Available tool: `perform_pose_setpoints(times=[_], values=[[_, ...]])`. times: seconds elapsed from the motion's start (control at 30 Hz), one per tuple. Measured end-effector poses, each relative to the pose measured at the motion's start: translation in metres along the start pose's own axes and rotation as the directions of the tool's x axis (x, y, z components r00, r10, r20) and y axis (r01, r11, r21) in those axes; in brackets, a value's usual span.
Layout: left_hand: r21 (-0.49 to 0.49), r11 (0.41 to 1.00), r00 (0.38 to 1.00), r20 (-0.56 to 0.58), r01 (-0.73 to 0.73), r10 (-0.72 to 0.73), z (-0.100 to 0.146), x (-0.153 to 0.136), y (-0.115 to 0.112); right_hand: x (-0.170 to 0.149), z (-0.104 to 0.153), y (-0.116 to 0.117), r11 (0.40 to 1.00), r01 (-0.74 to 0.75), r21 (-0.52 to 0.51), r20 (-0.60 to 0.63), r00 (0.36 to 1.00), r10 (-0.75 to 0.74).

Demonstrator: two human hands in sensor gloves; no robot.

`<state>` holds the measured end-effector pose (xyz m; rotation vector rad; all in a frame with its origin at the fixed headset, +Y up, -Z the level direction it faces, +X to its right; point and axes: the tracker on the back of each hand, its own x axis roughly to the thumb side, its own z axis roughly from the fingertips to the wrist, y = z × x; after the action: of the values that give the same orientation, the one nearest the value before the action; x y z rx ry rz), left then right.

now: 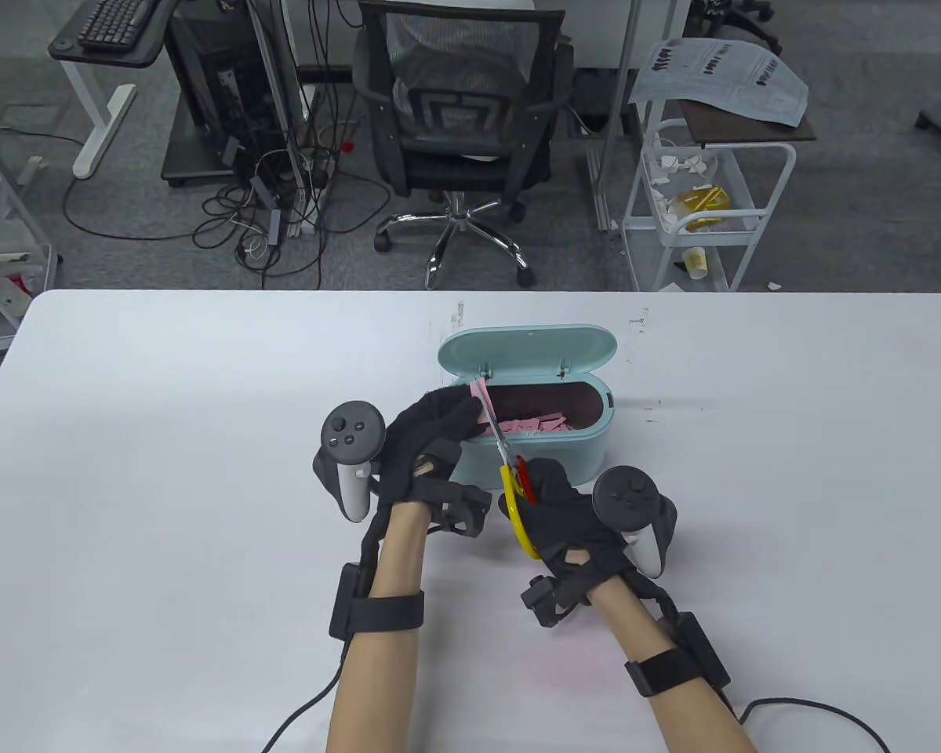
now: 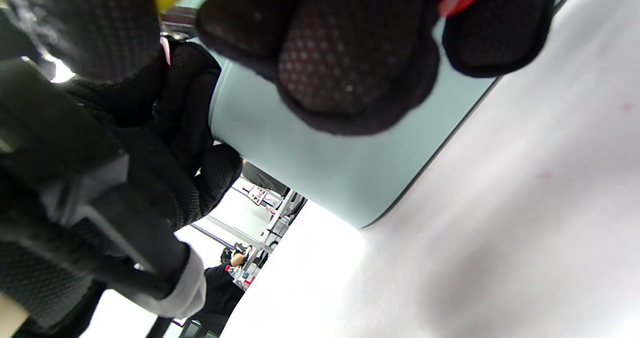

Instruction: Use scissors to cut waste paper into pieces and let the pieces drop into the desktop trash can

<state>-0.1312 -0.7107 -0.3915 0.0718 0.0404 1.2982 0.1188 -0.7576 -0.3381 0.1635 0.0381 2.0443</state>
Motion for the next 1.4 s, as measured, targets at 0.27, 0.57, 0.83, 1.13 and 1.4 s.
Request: perform_pose_setpoints(times=[0.27,0.57,0.83,1.13,1.4], values=[[-0.001,1.0,1.0,0.003,0.006,-0.006,0.0,0.001,0.0,0.008,-0.005,0.0,0.997,0.027,0.077,-0.029,0.999,-0.025],[0.002,1.0,1.0,0.007,0.026,-0.026,0.0,0.001,-0.001,0.009,-0.006,0.0,0.992,0.089,0.094,-0.047,0.995,-0.085],[0.002,1.0,1.0,0.008,0.028,-0.028,0.0,0.001,-0.001,0.008,-0.006,-0.001,0.988,0.138,0.061,-0.034,0.99,-0.137],[-0.006,1.0,1.0,0.002,-0.007,0.007,0.001,0.0,-0.001,-0.007,-0.002,-0.001,0.971,0.232,0.051,-0.073,0.971,-0.228],[-0.01,1.0,1.0,-0.001,-0.024,0.024,0.001,-0.001,-0.001,-0.011,0.006,0.0,0.986,0.118,0.114,-0.039,0.993,-0.115]])
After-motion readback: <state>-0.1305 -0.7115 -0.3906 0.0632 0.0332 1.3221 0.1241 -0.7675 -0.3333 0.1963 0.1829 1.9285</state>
